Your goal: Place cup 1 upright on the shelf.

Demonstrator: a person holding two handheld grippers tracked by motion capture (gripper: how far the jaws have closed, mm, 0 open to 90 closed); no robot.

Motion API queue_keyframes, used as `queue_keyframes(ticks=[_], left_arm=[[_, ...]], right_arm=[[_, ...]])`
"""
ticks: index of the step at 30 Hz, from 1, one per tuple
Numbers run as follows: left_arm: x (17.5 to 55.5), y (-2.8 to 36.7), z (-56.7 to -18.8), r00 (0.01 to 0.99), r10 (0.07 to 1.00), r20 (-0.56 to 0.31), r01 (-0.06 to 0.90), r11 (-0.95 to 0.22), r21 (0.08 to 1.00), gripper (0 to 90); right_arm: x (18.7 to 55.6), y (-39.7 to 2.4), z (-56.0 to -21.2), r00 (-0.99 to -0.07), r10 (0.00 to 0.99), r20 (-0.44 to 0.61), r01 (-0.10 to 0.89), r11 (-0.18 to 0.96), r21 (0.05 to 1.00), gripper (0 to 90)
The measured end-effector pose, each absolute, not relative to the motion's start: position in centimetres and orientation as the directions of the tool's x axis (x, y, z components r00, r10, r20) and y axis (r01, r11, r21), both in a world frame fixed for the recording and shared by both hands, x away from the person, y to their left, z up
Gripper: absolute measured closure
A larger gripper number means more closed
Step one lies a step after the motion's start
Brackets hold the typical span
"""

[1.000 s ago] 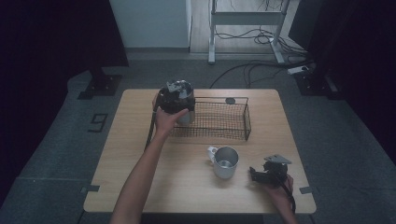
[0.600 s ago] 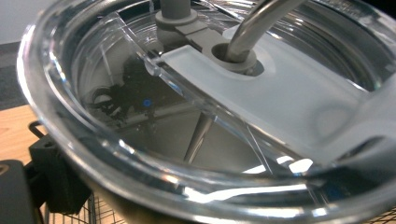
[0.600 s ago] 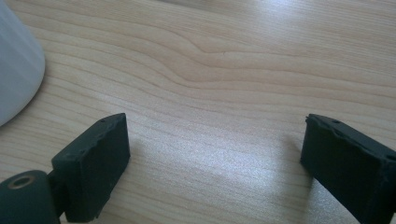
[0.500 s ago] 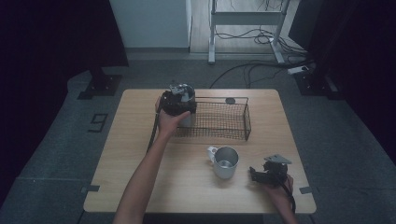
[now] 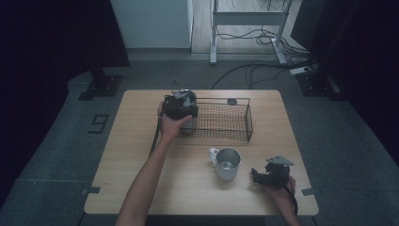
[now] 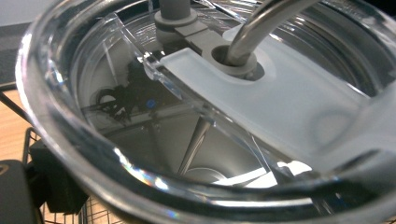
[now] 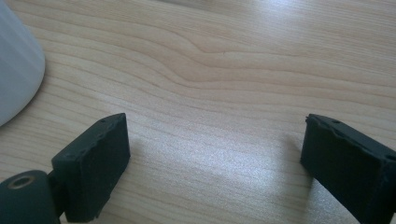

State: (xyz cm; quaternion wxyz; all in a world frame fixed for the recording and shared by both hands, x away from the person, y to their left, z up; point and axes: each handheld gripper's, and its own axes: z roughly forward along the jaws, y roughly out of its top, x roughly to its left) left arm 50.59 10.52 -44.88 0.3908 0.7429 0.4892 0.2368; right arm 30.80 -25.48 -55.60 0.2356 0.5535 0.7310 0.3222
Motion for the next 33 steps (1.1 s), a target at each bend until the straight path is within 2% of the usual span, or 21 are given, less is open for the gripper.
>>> queue_keyframes(ticks=[19,33], left_arm=[[49.9,10.1,-46.3,0.402,0.916,-0.011,0.547,-0.230,0.805,4.0],[49.4,10.5,-46.4,0.396,0.918,-0.035,0.551,-0.207,0.808,3.6]], right_arm=[[30.8,-25.5,-55.6,-0.276,0.961,0.012,0.657,0.180,0.732,7.6],[30.8,-25.5,-55.6,-0.276,0.961,0.012,0.657,0.180,0.732,7.7]])
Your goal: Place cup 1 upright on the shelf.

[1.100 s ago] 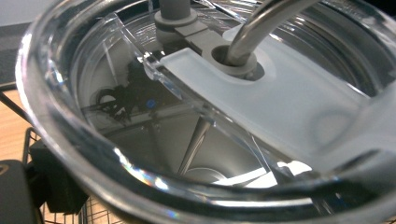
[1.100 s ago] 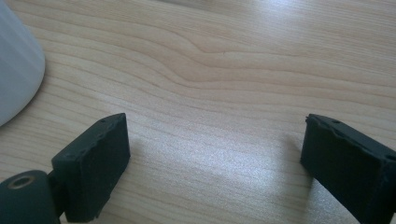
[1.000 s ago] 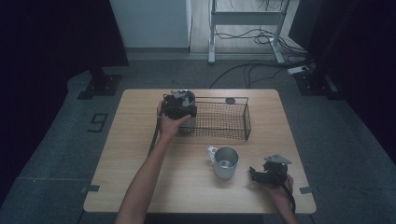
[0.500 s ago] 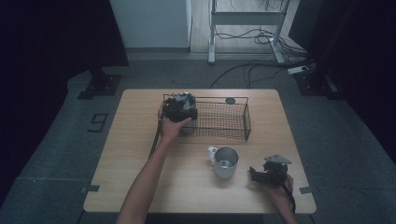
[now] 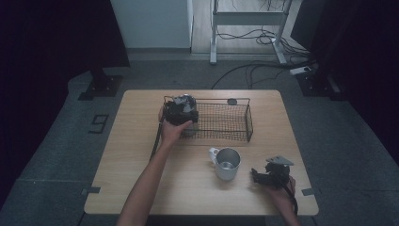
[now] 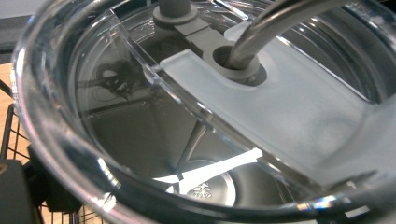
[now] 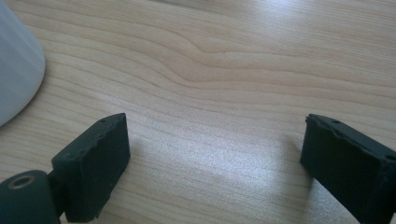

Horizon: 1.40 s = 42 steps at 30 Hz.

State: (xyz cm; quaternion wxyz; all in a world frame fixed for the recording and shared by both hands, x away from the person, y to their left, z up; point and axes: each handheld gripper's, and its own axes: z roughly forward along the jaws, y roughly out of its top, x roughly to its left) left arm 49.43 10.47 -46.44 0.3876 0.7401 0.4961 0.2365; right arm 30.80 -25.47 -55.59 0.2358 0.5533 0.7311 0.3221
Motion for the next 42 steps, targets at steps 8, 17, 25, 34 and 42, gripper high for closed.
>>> queue_keyframes(ticks=[8,17,25,34,42], left_arm=[[49.0,10.4,-46.6,0.390,0.921,0.004,0.514,-0.221,0.829,0.0],[48.3,10.8,-46.2,0.399,0.917,-0.018,0.495,-0.199,0.846,0.7],[47.0,11.4,-45.5,0.415,0.910,-0.020,0.472,-0.196,0.859,2.2],[45.0,12.1,-45.4,0.423,0.906,-0.009,0.457,-0.204,0.866,5.0],[43.5,12.8,-45.1,0.438,0.899,-0.022,0.453,-0.200,0.869,6.8]], right_arm=[[30.8,-25.5,-55.6,-0.277,0.961,0.011,0.657,0.180,0.732,7.7],[30.8,-25.5,-55.6,-0.276,0.961,0.011,0.657,0.181,0.732,7.7],[30.8,-25.5,-55.6,-0.277,0.961,0.010,0.657,0.181,0.732,7.7],[30.8,-25.5,-55.6,-0.277,0.961,0.010,0.656,0.182,0.732,7.8],[30.8,-25.5,-55.6,-0.278,0.961,0.011,0.657,0.181,0.732,7.9]])
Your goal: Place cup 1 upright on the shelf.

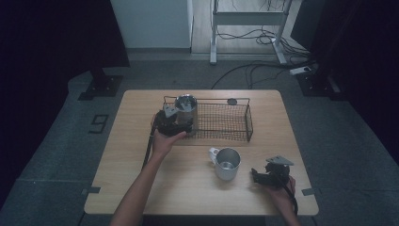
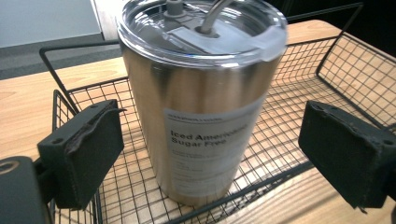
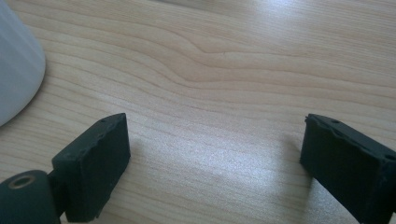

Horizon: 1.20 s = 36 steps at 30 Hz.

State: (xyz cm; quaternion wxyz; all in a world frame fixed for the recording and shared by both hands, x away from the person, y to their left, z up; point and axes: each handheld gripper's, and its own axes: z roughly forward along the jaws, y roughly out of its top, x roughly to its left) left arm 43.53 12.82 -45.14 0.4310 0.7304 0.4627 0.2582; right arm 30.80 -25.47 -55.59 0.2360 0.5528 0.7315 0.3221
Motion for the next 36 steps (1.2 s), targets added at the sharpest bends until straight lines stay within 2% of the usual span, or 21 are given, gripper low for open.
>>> queue_keyframes(ticks=[10,13,26,36], left_arm=[[40.9,13.5,-44.9,0.461,0.887,-0.038,0.447,-0.195,0.873,10.2],[40.1,13.7,-45.2,0.466,0.884,-0.047,0.456,-0.194,0.869,13.8],[36.2,15.1,-46.9,0.480,0.877,-0.037,0.445,-0.207,0.871,14.7],[34.0,16.4,-49.0,0.479,0.876,-0.061,0.480,-0.203,0.853,14.9]], right_arm=[[30.8,-25.4,-55.6,-0.276,0.961,0.011,0.657,0.181,0.732,7.9],[30.8,-25.4,-55.6,-0.275,0.961,0.011,0.657,0.179,0.732,7.9],[30.8,-25.4,-55.6,-0.277,0.961,0.010,0.657,0.182,0.732,8.0],[30.8,-25.4,-55.6,-0.277,0.961,0.009,0.656,0.182,0.732,8.0]])
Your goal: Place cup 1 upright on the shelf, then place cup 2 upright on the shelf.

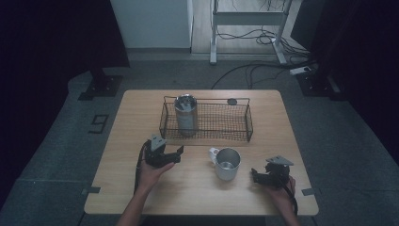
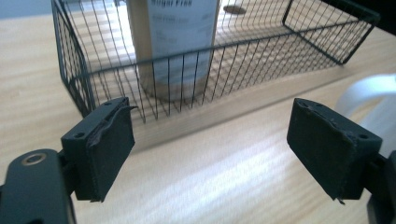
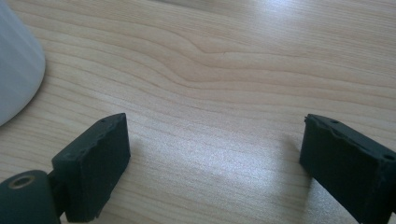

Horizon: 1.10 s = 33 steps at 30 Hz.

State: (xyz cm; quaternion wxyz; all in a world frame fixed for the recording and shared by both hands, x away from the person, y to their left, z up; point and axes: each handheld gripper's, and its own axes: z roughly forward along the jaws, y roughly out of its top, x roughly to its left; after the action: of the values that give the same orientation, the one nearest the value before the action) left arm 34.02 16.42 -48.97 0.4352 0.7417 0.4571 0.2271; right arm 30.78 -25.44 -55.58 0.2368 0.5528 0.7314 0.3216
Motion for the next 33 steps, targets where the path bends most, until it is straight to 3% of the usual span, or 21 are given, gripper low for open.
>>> queue_keyframes(ticks=[16,33], left_arm=[[31.6,18.3,-52.9,0.453,0.887,-0.091,0.562,-0.205,0.801,16.8],[31.4,18.3,-53.3,0.457,0.884,-0.101,0.567,-0.202,0.799,17.0]], right_arm=[[30.8,-25.4,-55.6,-0.276,0.961,0.009,0.656,0.182,0.732,8.0],[30.8,-25.5,-55.6,-0.277,0.961,0.013,0.658,0.180,0.731,7.8]])
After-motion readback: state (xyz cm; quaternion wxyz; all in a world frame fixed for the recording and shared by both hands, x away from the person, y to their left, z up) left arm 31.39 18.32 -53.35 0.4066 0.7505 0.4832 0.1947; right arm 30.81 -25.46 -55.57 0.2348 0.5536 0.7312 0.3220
